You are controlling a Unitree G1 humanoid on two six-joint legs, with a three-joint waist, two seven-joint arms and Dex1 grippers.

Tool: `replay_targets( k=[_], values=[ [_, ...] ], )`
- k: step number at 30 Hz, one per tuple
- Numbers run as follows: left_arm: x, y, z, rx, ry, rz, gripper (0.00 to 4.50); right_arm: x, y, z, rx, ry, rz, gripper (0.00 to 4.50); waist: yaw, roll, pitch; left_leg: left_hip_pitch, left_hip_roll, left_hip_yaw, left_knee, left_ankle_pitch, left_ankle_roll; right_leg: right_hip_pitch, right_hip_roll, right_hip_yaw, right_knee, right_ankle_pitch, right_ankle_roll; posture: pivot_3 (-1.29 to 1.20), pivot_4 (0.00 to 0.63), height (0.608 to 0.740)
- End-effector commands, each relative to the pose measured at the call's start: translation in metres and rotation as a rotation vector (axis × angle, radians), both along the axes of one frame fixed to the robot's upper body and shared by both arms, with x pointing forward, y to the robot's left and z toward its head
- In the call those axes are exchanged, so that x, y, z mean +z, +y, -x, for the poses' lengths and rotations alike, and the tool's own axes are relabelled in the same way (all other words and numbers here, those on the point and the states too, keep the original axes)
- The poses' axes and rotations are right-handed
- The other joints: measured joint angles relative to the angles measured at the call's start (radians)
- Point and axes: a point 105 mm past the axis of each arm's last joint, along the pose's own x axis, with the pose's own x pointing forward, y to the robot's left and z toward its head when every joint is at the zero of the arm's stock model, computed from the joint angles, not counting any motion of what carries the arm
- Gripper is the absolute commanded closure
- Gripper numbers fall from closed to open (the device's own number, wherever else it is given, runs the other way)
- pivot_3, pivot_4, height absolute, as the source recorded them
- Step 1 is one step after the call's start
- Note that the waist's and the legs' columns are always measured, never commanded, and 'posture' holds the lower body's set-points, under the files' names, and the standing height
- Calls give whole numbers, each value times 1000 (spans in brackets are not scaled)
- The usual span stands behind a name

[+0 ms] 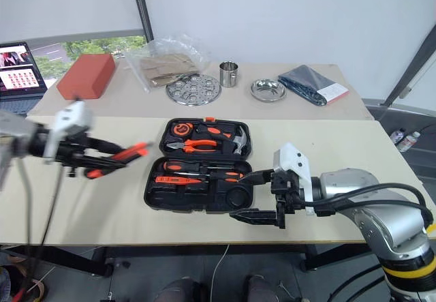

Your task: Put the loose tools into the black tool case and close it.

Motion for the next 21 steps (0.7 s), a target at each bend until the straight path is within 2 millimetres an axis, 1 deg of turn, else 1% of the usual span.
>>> replay_targets(
  k=[1,4,8,12,17,19,20,21],
  values=[
    [-10,-33,-4,-87,29,-32,3031,10,1,5,-28,-49,-19,0,-4,0,0,0,1,1,0,0,0,0,2,0,0,0,0,0,150,734],
    [-28,-48,-6,-167,63,-88,3031,9,0,6,-66,-59,-21,0,-7,0,0,0,2,0,0,1,0,-1,3,1,1,-1,1,0,150,734],
    [-51,-54,-12,-218,84,-189,3031,8,-2,8,-100,-61,-24,0,-4,0,0,1,2,0,0,0,0,0,3,1,0,0,0,0,150,734],
    [-57,-72,-9,-264,169,-131,3031,7,-6,6,-155,-70,-29,0,2,0,0,0,2,0,1,0,1,0,2,1,0,0,0,0,150,734],
    [-68,-84,-7,-285,208,-134,3031,3,-9,4,-191,-70,-30,0,8,1,0,0,2,-1,5,-1,4,1,0,1,0,0,1,0,150,734],
    [-68,-87,-6,-274,227,-124,2019,1,-9,4,-199,-70,-25,0,8,1,0,-2,2,-1,7,-1,5,1,0,0,1,0,1,0,150,734],
    [-67,-87,-6,-272,232,-122,1877,0,-10,4,-201,-70,-24,0,7,1,0,-2,2,-2,7,-2,6,1,0,1,0,1,2,0,150,734],
    [-66,-87,-6,-271,234,-122,1444,0,-10,4,-202,-70,-23,0,6,1,0,-2,2,-2,8,-2,7,1,0,1,0,1,2,0,150,734]
  ],
)
